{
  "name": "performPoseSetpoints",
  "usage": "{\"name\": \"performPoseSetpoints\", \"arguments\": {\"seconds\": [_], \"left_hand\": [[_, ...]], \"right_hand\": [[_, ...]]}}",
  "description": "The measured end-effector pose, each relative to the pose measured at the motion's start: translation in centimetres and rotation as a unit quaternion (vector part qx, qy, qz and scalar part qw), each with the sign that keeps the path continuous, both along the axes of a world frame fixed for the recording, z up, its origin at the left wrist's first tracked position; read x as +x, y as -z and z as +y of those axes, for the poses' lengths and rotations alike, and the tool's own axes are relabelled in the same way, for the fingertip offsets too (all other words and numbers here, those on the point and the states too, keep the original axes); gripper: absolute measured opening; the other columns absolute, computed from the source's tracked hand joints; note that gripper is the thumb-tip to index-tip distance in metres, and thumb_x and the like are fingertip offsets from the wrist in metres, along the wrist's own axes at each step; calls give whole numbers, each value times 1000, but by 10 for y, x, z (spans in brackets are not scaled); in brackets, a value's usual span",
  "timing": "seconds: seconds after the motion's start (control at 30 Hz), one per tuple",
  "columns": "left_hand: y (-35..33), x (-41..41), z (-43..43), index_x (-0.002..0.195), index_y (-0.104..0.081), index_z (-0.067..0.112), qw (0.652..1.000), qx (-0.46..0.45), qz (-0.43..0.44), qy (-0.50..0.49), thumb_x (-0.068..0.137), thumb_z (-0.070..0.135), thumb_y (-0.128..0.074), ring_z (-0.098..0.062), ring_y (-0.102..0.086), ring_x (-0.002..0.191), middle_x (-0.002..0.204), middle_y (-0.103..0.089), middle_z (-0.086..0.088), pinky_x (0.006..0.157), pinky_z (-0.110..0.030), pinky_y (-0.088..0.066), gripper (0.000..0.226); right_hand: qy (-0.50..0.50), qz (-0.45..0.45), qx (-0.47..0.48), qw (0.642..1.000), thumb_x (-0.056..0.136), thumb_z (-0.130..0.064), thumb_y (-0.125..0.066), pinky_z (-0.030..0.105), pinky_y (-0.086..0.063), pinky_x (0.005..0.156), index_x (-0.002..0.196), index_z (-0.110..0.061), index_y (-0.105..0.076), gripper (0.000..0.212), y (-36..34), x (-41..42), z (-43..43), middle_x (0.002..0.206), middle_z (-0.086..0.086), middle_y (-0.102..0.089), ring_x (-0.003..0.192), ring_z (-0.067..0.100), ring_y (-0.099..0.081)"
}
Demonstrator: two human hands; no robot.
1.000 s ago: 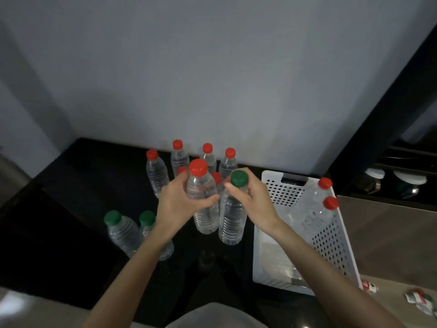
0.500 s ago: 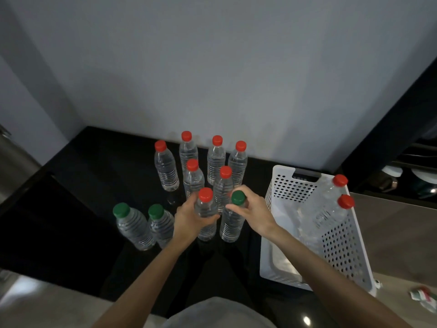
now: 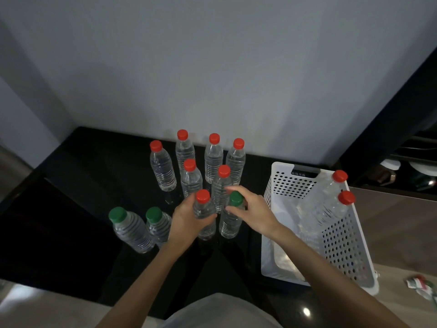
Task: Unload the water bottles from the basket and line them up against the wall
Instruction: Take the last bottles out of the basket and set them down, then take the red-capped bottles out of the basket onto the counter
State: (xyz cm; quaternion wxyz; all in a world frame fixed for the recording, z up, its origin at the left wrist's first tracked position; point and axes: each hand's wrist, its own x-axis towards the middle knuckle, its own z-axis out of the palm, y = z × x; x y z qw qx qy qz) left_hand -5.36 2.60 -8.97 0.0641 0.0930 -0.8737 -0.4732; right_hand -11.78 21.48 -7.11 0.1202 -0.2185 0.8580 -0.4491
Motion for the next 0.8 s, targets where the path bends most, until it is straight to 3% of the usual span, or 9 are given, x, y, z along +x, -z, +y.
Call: {"name": "performPoseSetpoints", "arguments": {"seconds": [0.13,0.27,0.4,0.5,0.57,0.7,0.8], "left_hand": [[-28,-1,2,130,-54,26,997,-36,64,-17,73,32,-80,-4,-59,113,124,-63,10,97,-29,-50,63],[-66,-7,14,139,-43,30,991,-75,114,15,80,35,-74,1,-50,119,139,-51,11,97,-22,-43,67],[-92,-21,48,139,-46,24,982,-72,160,67,85,33,-67,-2,-48,124,137,-54,8,101,-20,-39,59],[-96,-39,85,139,-46,21,976,-64,178,107,90,28,-64,-8,-48,129,139,-53,5,106,-27,-42,53],[-92,-53,111,141,-44,22,972,-54,181,138,91,25,-63,-9,-46,130,142,-51,4,107,-29,-41,53],[-75,-84,163,146,-38,22,964,-49,151,215,92,23,-61,-11,-42,134,147,-45,2,109,-30,-40,59],[-62,-109,194,148,-36,20,958,-65,110,256,93,25,-61,-13,-40,137,150,-43,0,108,-23,-33,61]], "right_hand": [[-12,-3,-7,1000,88,-16,-68,10,-44,97,138,-28,-47,56,-15,6,8,120,-12,-64,109,-5,-59],[31,24,-26,999,89,-16,-66,5,-41,96,138,-31,-47,54,-47,10,29,115,-26,-59,107,-15,-56],[144,99,-41,984,91,-16,-63,13,-45,94,124,-28,-57,35,-67,14,66,108,-21,-65,104,-7,-60],[256,136,-15,957,93,-19,-61,28,-48,99,117,-24,-60,25,-56,21,101,117,-14,-63,110,3,-58],[328,141,-11,934,92,-19,-61,30,-46,100,117,-23,-58,26,-44,27,124,121,-13,-59,113,6,-54],[397,134,1,908,89,-11,-64,21,-42,95,125,-18,-52,39,-24,31,157,125,-2,-51,114,12,-51],[402,117,-10,908,89,-10,-64,3,-35,93,132,-16,-46,47,-20,23,165,134,0,-48,117,8,-47]]}}
